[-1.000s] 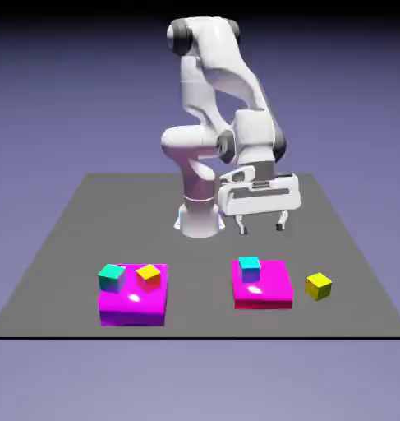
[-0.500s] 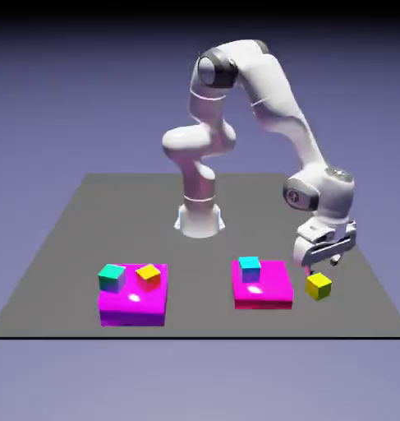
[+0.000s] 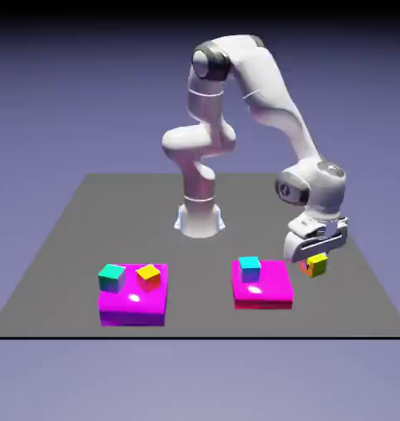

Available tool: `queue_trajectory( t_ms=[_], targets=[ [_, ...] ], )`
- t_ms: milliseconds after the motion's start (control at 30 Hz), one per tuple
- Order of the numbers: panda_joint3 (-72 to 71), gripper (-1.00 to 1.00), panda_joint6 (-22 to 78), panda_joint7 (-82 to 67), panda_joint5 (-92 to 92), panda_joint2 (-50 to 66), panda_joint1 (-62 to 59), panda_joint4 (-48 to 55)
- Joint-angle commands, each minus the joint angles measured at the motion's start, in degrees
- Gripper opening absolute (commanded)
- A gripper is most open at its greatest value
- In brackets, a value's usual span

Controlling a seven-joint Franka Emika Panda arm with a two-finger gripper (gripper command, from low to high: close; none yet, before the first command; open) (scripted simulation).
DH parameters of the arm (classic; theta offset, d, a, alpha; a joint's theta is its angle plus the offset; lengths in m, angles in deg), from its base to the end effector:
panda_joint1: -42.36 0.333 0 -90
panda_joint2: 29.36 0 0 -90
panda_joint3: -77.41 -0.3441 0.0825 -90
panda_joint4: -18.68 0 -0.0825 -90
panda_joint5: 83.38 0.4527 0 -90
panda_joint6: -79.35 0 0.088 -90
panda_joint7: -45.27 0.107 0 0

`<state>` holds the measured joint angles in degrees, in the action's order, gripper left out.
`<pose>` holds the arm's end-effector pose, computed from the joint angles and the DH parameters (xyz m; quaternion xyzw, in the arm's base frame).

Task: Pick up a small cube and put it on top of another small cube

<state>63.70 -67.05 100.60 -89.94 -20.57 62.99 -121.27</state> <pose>0.4297 0.2993 0.2081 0.9905 -0.1355 -0.0034 0.0212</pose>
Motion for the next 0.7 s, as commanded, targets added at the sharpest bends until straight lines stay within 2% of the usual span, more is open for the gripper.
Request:
queue_trajectory(
  t_ms=[0,333,567,600,667],
  targets=[
    [0.70,-1.00,0.82,-1.94,0.75,-2.08,-0.70,-1.18],
    [7.03,-1.00,8.33,-20.46,8.38,-21.36,-7.09,-12.17],
    [7.21,-1.00,-4.34,-19.11,6.57,-10.92,-7.09,-14.45],
    [7.21,1.00,-4.34,-19.11,6.57,-10.92,-7.09,-14.45],
    [7.17,1.00,-1.85,-19.37,6.93,-12.97,-7.09,-14.00]
  ],
)
